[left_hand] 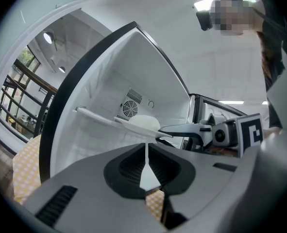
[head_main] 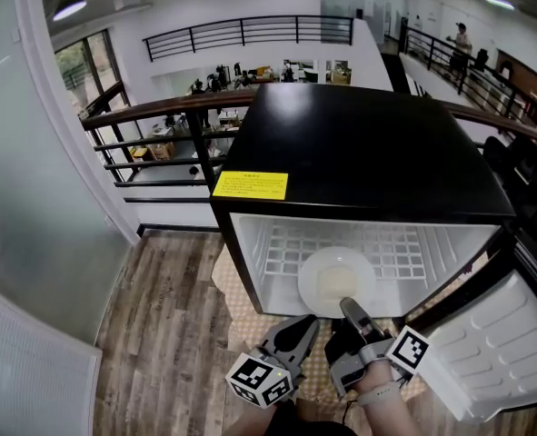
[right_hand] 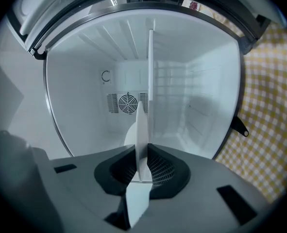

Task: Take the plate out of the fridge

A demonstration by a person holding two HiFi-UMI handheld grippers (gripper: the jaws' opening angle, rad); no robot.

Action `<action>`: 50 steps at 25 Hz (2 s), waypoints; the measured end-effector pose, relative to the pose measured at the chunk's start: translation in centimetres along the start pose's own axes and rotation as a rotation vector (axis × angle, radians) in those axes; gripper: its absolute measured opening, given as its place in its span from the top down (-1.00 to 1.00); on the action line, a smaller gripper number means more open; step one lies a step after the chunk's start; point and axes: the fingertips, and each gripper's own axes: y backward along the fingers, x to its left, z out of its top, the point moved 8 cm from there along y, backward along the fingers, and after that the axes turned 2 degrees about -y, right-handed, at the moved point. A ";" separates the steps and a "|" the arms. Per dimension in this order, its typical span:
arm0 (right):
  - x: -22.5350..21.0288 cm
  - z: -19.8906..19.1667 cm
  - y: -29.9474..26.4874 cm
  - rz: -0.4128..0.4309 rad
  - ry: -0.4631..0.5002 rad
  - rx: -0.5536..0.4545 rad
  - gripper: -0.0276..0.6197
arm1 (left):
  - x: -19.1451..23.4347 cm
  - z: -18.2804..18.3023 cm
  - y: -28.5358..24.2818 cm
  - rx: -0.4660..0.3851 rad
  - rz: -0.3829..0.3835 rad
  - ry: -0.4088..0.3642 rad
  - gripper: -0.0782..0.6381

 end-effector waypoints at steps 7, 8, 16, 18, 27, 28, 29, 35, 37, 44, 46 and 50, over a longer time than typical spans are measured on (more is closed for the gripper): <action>0.2 -0.8 1.9 0.011 -0.024 0.003 0.72 | -1.6 0.0 1.1 -0.003 -0.006 -0.013 0.71; 0.3 -0.9 2.3 0.012 -0.024 0.004 0.72 | -1.9 0.0 1.3 -0.003 -0.005 -0.017 0.71; 0.2 -1.8 5.3 0.010 -0.030 0.009 0.72 | -4.2 -0.1 3.2 -0.009 0.011 -0.040 0.71; 0.1 -1.9 6.1 0.009 -0.031 0.009 0.72 | -4.9 -0.2 3.6 -0.011 0.011 -0.042 0.71; -0.3 -2.5 10.1 -0.016 -0.042 0.002 0.72 | -8.1 -0.8 5.7 -0.020 0.024 -0.050 0.71; -0.3 -2.5 10.4 -0.018 -0.045 0.003 0.72 | -8.4 -0.7 5.8 -0.021 0.028 -0.051 0.71; -0.2 -2.5 10.6 -0.020 -0.046 0.004 0.72 | -8.6 -0.7 6.0 -0.022 0.032 -0.052 0.71; -0.6 -3.1 13.1 -0.026 -0.044 0.016 0.72 | -10.6 -1.2 7.8 -0.028 0.055 -0.059 0.71; -1.1 -3.2 13.7 -0.029 -0.045 0.021 0.72 | -11.1 -1.6 8.2 -0.028 0.061 -0.062 0.71; -1.8 -3.9 15.9 -0.041 -0.054 0.029 0.72 | -12.9 -2.4 9.5 -0.018 0.069 -0.066 0.71; -2.1 -4.1 16.5 -0.043 -0.058 0.026 0.72 | -13.3 -2.6 10.0 -0.010 0.068 -0.070 0.71; -2.4 -4.7 17.1 -0.047 -0.060 0.026 0.72 | -13.6 -2.7 10.8 -0.005 0.073 -0.076 0.71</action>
